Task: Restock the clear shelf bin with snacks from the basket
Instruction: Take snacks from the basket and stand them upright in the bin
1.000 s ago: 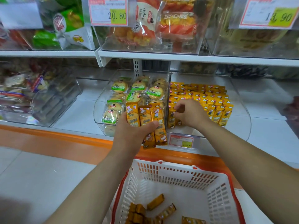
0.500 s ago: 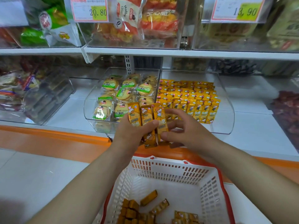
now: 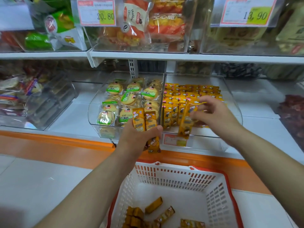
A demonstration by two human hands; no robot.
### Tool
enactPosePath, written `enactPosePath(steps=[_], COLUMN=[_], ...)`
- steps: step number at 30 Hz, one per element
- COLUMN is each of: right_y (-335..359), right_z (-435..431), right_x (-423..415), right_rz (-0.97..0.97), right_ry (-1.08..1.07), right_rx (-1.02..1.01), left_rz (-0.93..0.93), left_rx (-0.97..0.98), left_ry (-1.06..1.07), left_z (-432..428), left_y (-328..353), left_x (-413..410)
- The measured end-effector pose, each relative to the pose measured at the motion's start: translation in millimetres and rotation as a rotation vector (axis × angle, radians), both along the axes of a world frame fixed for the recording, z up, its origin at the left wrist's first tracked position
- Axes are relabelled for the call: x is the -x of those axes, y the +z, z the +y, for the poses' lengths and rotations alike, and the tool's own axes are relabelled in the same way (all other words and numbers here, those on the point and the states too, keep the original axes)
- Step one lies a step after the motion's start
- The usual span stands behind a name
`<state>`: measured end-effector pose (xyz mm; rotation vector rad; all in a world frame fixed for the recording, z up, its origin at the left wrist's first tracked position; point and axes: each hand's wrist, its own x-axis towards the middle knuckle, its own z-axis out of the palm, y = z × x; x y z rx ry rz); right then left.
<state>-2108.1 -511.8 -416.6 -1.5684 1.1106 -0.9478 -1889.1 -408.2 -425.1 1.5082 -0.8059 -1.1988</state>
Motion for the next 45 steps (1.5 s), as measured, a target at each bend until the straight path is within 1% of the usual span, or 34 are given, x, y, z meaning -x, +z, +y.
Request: enactPosePath(steps=[2,3,5,7,10,15,19,22,24,26,29,31,32,35,41,42,45], right_y=[-5.0,-9.5,-21.0,-33.3,-48.9,-65.3,-66.4,-45.0,-24.5,-6.8,9.1,11.2,11.3,9.8,8.3,7.6,6.9], right_z=[-19.1,-27.3,-41.0,-51.6,-64.3,-72.0,-67.5,-53.7,-34.9,-7.9,42.1,64.8,71.6,81.1,74.4,70.9,57.9], right_x=[-2.8,-6.7,-17.0,-28.5,-44.2,-60.0,-59.0,-48.8,-34.7,-18.5,-7.2,-9.7,-12.7,-17.9,-4.6,-1.7,10.4], right_rz=[0.113,0.207,0.380,0.463,0.503,0.632,0.628,0.626,0.593,0.436,0.166,0.107,0.102,0.123,0.030,-0.001,-0.184], right_ry=[-0.101,-0.126,-0.143,-0.138,-0.141,-0.153,-0.175,-0.173,-0.165,-0.087,0.108,0.154,0.156,0.142,0.152,0.136,0.036], right_rx=[0.114,0.168,0.248,0.276,0.266,0.256,0.228,0.216,0.258,0.222,-0.041,-0.164,-0.190,-0.160,-0.212,-0.229,-0.254], left_rz=[-0.007,-0.004,-0.004,0.001,0.013,0.019,0.038,0.101,0.148,0.203,0.250,0.266,0.261,0.258,0.265,0.254,0.196], left_rx=[-0.005,-0.005,-0.008,-0.009,-0.009,-0.014,-0.010,-0.017,-0.021,-0.028,-0.029,-0.013,-0.003,0.037,0.092,0.094,0.087], left_ry=[0.007,0.005,-0.004,-0.009,-0.014,-0.018,-0.026,-0.024,-0.032,-0.038,-0.059,-0.104,-0.126,-0.153,-0.182,-0.174,-0.128], left_z=[-1.4,-1.6,-1.9,-2.1,-2.6,-3.3,-3.7,-3.2,-2.0,-1.0,0.8,3.6,4.8,7.2,5.4,4.3,0.0], left_y=[-0.9,-1.1,-1.2,-1.3,-0.7,-1.3,0.3,2.3,2.5,2.3,0.8,-1.2,-2.6,-6.9,-9.6,-9.8,-9.4], left_x=[-2.1,-2.4,-2.8,-3.9,-6.3,-5.7,-3.8,-3.6,-3.1,-1.0,6.4,14.1,17.9,27.7,35.2,34.0,26.4])
